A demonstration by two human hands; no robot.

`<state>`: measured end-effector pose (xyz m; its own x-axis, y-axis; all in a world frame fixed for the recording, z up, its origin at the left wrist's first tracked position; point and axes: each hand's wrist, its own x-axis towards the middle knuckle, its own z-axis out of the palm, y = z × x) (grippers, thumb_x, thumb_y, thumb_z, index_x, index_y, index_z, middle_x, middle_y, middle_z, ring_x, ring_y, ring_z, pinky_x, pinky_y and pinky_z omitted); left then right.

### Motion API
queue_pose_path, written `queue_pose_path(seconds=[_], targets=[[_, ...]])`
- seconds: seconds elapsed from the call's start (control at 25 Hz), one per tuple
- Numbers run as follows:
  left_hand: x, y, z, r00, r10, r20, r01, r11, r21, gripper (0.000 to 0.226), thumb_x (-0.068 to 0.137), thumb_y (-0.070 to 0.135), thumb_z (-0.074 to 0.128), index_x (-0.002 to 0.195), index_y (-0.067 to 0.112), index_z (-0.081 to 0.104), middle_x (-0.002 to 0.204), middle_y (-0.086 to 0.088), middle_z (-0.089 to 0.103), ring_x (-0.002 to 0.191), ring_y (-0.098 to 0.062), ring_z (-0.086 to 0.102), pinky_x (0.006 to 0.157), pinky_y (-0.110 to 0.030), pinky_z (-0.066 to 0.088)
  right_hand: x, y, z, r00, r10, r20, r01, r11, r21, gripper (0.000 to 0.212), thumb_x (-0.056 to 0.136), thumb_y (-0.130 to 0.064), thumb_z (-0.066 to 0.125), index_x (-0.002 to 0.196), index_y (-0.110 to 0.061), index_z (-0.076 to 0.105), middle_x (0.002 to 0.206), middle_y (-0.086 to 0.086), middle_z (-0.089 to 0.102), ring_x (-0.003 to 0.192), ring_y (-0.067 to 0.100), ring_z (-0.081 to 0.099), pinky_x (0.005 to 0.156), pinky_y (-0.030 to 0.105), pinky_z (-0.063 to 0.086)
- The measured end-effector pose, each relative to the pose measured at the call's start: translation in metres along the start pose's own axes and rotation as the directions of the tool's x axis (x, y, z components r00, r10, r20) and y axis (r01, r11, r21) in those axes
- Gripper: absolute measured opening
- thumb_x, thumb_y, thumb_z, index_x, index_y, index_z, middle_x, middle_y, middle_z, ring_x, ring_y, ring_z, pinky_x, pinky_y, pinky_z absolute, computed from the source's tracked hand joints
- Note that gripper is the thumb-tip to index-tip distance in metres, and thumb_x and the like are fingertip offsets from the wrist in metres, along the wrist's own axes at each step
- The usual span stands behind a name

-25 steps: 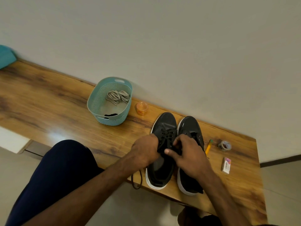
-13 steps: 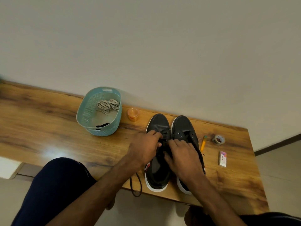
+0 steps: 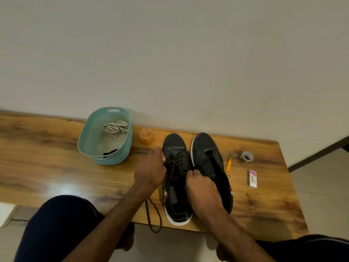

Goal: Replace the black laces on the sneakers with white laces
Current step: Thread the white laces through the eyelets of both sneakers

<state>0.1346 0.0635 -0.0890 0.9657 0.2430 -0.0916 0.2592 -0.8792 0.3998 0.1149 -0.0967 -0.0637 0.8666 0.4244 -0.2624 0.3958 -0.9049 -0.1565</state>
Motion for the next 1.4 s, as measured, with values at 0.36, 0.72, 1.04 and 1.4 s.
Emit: queue_pose_path(seconds=[0.36,0.72,1.04,1.4], targets=[[-0.003,0.016,-0.009,0.959,0.279,0.042,-0.281,0.958,0.055,0.010,0.099,0.032,0.052,0.102,0.028,0.060,0.103,0.011,0.058,0.090,-0.004,0.050,0.061,-0.013,0.030,0.005,0.004,0.018,0.998,-0.035,0.054,0.031,0.997,0.067,0.069,0.102,-0.017,0.043,0.156,-0.005,0.002,0.164,0.015,0.008,0.146,0.030,0.027,0.108,0.040,0.043],[0.014,-0.011,-0.034,0.995,0.071,-0.065,-0.062,0.990,0.129,0.020,0.100,0.027,0.050,0.116,0.016,0.055,0.118,-0.003,0.058,0.105,-0.021,0.055,0.076,-0.031,0.039,0.013,0.006,0.027,1.000,0.019,-0.014,-0.017,0.990,0.142,0.058,0.105,-0.016,0.030,0.156,-0.003,0.006,0.162,0.014,0.022,0.151,0.022,0.018,0.119,0.035,0.027],[0.008,0.005,-0.030,0.980,0.195,0.030,-0.197,0.975,0.100,0.005,0.094,0.033,0.060,0.097,0.031,0.064,0.096,0.012,0.065,0.090,-0.010,0.062,0.075,-0.031,0.050,0.013,0.007,0.029,1.000,0.005,-0.014,-0.003,0.993,0.120,0.058,0.105,-0.018,0.030,0.156,-0.003,0.005,0.163,0.015,0.020,0.151,0.024,0.016,0.121,0.037,0.024],[0.015,-0.015,-0.043,0.978,0.197,0.064,-0.207,0.934,0.291,0.045,0.092,0.034,0.062,0.136,0.029,0.051,0.135,0.001,0.055,0.123,-0.023,0.052,0.103,-0.050,0.041,0.012,0.005,0.025,1.000,0.012,0.004,-0.012,0.994,0.112,0.060,0.104,-0.017,0.034,0.156,-0.004,0.007,0.163,0.015,0.016,0.152,0.024,0.016,0.122,0.039,0.023]])
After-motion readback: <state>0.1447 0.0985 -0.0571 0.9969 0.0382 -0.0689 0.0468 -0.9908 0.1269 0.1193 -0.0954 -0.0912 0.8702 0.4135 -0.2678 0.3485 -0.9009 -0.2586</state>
